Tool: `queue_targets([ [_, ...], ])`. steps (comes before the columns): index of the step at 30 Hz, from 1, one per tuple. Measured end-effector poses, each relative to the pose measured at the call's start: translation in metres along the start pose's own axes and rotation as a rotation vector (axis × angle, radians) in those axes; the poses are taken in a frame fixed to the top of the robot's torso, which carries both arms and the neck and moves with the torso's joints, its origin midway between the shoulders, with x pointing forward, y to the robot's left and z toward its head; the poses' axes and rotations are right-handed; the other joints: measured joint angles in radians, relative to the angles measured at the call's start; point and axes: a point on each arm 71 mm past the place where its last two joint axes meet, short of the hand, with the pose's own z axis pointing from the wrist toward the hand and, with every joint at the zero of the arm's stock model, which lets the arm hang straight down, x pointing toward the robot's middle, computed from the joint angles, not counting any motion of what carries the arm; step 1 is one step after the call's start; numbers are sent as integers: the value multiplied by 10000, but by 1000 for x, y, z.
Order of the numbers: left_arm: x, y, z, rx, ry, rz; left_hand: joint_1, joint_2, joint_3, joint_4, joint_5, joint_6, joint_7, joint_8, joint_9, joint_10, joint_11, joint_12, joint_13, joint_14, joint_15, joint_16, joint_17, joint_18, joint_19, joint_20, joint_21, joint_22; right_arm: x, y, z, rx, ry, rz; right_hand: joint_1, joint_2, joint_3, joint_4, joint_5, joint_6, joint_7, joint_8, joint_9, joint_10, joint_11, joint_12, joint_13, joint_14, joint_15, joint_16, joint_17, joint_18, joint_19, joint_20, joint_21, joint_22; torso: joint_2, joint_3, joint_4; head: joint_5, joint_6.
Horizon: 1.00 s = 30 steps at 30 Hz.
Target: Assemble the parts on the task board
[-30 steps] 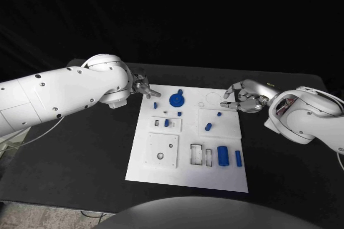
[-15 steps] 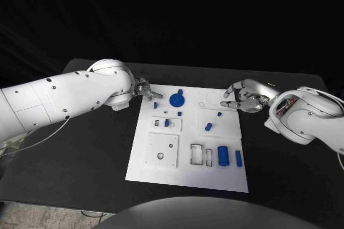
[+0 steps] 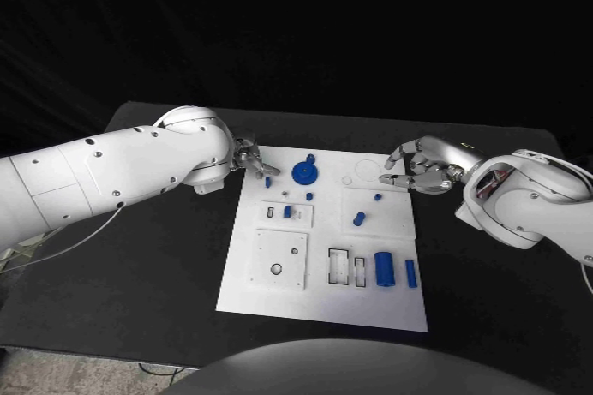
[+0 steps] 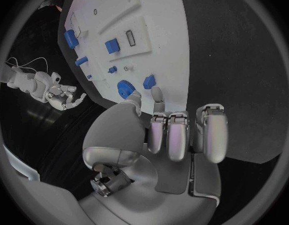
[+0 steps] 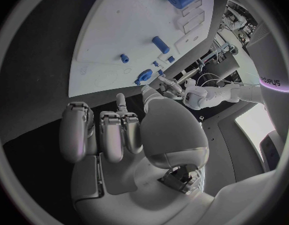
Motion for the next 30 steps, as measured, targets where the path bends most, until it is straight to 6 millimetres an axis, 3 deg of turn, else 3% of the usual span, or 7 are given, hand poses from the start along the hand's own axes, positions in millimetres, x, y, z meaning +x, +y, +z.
queue_targets([
  [25,5,1,1,-4,316,30,79,-1,0,0,211,-35,35,-81,7,26,26,0,0,0,0,0,7,-1,0,0,-83,-2,0,0,1,25,10,-4,53,53,0,0,93,0,0,0,-26,0,0,0,-2,0,0,-4,-1,0,0,0,0,-3,6,6,4,-6,0],
  [30,8,1,2,-3,396,17,240,54,-1,-54,471,-35,35,-125,6,37,37,0,0,0,0,0,7,-1,0,0,-83,-3,0,-1,1,34,9,-5,53,53,0,0,154,0,0,0,-38,0,0,0,-2,0,0,-4,-2,0,0,0,0,-4,7,6,2,-12,0],
])
